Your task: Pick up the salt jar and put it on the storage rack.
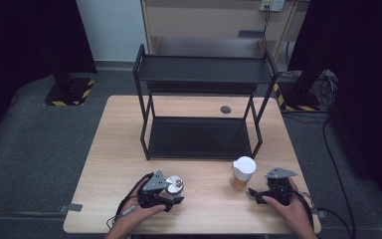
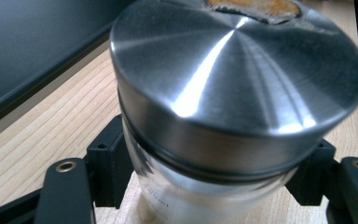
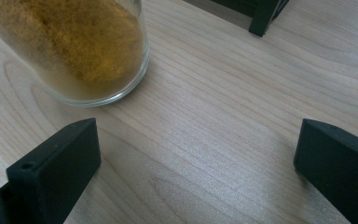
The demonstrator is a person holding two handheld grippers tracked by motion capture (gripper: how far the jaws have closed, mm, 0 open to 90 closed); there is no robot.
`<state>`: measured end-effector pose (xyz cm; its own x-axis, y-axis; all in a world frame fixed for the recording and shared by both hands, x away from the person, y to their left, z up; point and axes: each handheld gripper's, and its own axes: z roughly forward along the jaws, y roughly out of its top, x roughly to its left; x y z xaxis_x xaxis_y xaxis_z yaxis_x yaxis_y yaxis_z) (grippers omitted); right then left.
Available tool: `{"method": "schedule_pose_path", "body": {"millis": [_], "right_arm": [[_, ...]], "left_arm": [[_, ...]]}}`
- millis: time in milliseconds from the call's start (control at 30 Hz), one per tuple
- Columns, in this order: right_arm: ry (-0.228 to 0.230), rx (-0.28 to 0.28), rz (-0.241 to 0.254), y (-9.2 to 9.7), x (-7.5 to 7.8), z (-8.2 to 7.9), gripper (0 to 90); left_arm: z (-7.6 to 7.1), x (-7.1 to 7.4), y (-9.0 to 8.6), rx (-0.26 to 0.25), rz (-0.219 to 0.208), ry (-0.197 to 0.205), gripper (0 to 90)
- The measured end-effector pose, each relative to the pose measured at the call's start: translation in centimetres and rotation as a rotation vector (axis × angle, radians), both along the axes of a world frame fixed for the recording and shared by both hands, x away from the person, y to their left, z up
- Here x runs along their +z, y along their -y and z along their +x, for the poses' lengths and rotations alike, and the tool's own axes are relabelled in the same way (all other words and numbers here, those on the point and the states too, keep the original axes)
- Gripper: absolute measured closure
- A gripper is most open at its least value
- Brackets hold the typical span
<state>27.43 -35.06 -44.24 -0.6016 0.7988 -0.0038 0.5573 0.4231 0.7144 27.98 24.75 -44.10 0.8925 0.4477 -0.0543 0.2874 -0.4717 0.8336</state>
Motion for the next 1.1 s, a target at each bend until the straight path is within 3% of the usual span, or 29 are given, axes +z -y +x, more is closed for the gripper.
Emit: {"method": "schedule_pose_path", "body": {"millis": [300,567,833,1100], "right_arm": [[0.000,0.001,0.000,0.0,0.0,0.0,1.2],[0.000,0.004,0.000,0.1,0.0,0.0,1.2],[0.000,0.004,0.000,0.1,0.0,0.0,1.2],[0.000,0.004,0.000,0.1,0.0,0.0,1.2]], "left_arm": [[0.2,0.3,0.0,-0.042,0.011,0.028,29.4],[0.3,0.9,-0.4,-0.091,-0.016,0.046,29.5],[0.8,1.6,-0.6,-0.145,-0.011,0.047,29.6],[1.1,1.9,-0.6,-0.164,-0.014,0.041,29.6]]}}
